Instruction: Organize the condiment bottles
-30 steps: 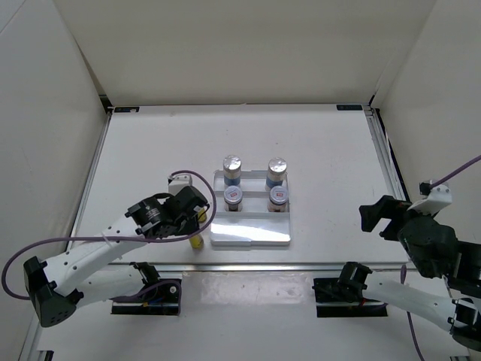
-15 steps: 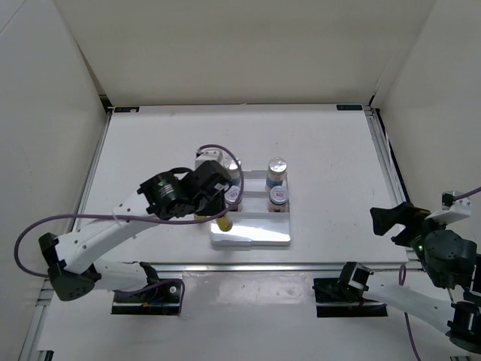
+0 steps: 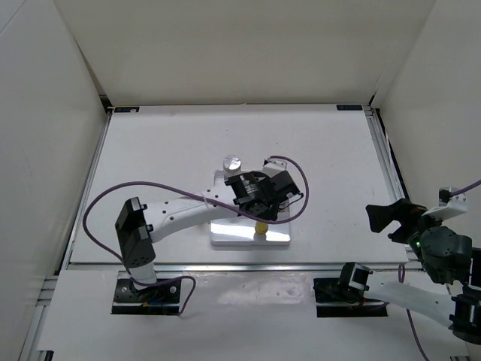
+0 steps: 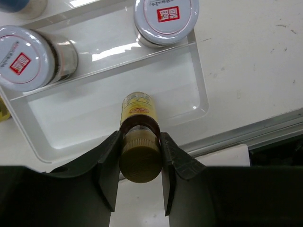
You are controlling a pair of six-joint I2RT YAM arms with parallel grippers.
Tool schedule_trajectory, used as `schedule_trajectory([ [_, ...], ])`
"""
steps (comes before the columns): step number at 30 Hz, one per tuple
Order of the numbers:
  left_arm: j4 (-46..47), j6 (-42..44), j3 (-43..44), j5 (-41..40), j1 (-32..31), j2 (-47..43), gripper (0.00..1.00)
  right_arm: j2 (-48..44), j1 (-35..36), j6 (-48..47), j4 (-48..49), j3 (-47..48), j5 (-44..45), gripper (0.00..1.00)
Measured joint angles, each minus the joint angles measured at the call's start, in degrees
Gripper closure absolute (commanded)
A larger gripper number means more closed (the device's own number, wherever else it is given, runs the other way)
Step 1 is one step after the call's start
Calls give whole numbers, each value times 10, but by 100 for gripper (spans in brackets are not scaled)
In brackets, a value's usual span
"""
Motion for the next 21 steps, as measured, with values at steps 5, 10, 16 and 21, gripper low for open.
schedule_trajectory([
  [5,24,5,15,-13,-16,45,89,-8,0,6,0,0,2,0],
  [10,51,7,40,-19,-24,76,89,-3,0,7,0,0,2,0],
  [16,67,-1,43,-25,-26,103,89,13,0,7,0,0,2,0],
  [21,82,-10,35,-32,-26,105,67,14,0,8,0,0,2,0],
])
